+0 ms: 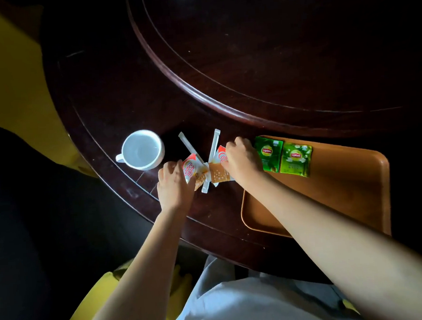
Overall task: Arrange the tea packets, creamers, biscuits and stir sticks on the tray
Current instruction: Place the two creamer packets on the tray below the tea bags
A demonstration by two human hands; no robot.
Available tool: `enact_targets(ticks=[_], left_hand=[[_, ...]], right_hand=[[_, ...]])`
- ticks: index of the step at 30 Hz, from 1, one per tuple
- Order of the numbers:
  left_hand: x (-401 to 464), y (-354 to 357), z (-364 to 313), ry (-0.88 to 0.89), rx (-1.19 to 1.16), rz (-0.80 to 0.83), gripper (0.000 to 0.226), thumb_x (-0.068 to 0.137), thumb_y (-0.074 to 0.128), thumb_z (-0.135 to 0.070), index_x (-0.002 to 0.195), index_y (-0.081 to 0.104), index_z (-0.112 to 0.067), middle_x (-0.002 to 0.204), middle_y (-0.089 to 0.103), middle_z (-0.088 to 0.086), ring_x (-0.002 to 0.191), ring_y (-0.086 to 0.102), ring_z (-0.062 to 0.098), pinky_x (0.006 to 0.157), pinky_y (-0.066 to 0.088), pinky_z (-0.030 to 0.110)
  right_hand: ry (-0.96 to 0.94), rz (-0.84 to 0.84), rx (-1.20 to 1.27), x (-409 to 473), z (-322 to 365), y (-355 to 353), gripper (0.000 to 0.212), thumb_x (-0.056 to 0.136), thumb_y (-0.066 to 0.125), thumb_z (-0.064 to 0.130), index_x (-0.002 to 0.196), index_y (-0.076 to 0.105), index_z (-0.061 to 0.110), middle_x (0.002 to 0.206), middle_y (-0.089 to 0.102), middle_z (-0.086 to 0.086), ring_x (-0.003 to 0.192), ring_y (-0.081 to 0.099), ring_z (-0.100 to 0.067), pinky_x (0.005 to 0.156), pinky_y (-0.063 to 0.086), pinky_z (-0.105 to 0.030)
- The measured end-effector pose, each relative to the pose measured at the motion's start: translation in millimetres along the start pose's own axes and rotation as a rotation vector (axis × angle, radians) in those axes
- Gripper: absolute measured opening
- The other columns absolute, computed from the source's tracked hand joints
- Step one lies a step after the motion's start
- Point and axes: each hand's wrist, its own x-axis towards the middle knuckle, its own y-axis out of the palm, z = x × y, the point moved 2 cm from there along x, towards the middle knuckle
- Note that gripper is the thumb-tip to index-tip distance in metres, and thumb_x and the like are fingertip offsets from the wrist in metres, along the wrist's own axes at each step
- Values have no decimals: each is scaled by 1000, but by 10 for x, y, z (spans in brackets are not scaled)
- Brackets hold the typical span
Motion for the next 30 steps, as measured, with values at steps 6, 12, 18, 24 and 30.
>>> enact_targets(ticks=[6, 12, 18, 24, 30], left_hand=[[23, -15, 54, -71, -67, -22, 52, 77, 67, -31, 122, 51, -12, 121, 49, 17, 118, 39, 34, 92, 42, 46], [9, 3, 79, -97, -135, -30, 50, 76, 68, -30, 120, 52, -13, 121, 50, 15, 117, 40, 34, 91, 43, 47], [-40, 2, 97, -108, -178, -52, 48, 76, 67, -30, 118, 53, -12, 119, 51, 14, 115, 41, 33, 91, 44, 46], [-78, 17, 124, -110, -194, -57, 48, 75, 68, -28, 117, 53, -12, 119, 52, 13, 114, 41, 32, 90, 43, 44], [-116, 14, 149, -111, -191, -56, 47, 75, 68, -28, 116, 53, -11, 118, 51, 14, 114, 41, 32, 90, 43, 44]], right_hand=[[65, 29, -5, 48, 27, 14, 32, 86, 62, 19, 112, 53, 2, 117, 59, -17, 110, 53, -31, 88, 48, -39], [103, 68, -28, 75, 40, -2, 32, 85, 65, 20, 112, 55, 4, 119, 58, -14, 110, 54, -29, 88, 48, -38], [110, 59, 31, 83, 29, 0, 32, 83, 65, 21, 109, 57, 4, 119, 56, -13, 112, 50, -28, 89, 47, -37], [73, 59, 74, 74, 41, -2, 36, 82, 67, 16, 114, 52, 9, 123, 52, -11, 115, 47, -29, 89, 47, -40], [8, 138, 141, 110, 5, -32, 39, 81, 67, 13, 116, 50, 14, 123, 47, -12, 118, 43, -30, 90, 50, -45]])
